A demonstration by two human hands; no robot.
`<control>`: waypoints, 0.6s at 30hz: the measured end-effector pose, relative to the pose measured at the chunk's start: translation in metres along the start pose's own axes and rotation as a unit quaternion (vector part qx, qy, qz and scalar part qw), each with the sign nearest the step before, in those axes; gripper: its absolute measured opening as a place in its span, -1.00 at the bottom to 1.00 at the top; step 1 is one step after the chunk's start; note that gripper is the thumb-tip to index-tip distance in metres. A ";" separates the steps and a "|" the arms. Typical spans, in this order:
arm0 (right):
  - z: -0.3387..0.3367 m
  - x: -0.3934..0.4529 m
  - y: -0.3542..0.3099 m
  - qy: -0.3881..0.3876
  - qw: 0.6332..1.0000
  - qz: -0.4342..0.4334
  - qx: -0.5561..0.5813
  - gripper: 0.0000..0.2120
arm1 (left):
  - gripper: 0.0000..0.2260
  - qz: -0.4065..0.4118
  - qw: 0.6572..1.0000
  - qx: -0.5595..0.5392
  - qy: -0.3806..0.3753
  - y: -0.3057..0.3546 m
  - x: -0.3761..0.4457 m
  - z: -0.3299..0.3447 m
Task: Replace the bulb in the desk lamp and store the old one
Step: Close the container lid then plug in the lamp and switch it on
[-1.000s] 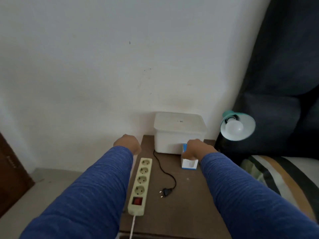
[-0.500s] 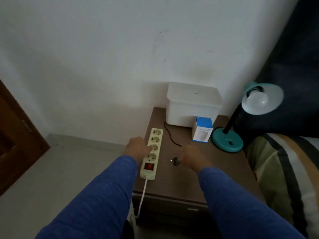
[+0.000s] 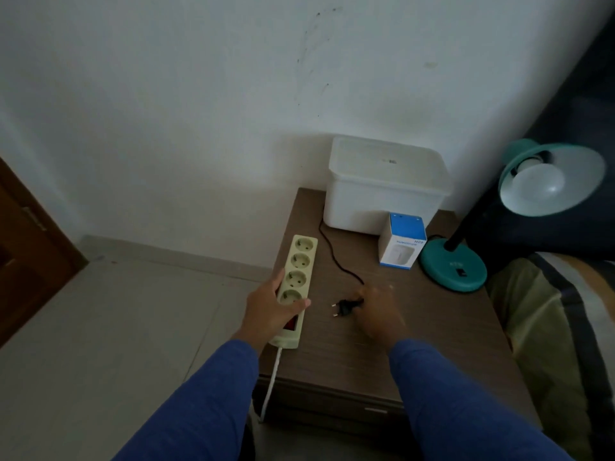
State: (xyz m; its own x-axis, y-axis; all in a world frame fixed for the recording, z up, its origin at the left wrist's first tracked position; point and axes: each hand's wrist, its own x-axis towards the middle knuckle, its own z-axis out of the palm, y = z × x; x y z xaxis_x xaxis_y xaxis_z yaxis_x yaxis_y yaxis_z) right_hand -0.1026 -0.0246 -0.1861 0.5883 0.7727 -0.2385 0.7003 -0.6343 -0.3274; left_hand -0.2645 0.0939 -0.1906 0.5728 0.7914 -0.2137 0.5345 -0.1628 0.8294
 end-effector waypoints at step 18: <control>-0.016 0.022 -0.047 0.078 0.980 -0.154 0.101 -0.83 | -0.25 0.034 0.998 -0.048 0.026 -0.013 0.000 0.007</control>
State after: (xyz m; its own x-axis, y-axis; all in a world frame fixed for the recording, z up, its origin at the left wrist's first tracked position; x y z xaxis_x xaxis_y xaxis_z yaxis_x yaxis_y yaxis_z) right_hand -0.1159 0.0216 -0.1614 0.4284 0.9028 0.0378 0.7688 -0.3422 -0.5402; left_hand -0.2671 0.0916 -0.2049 0.5713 0.8103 -0.1306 0.4327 -0.1622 0.8868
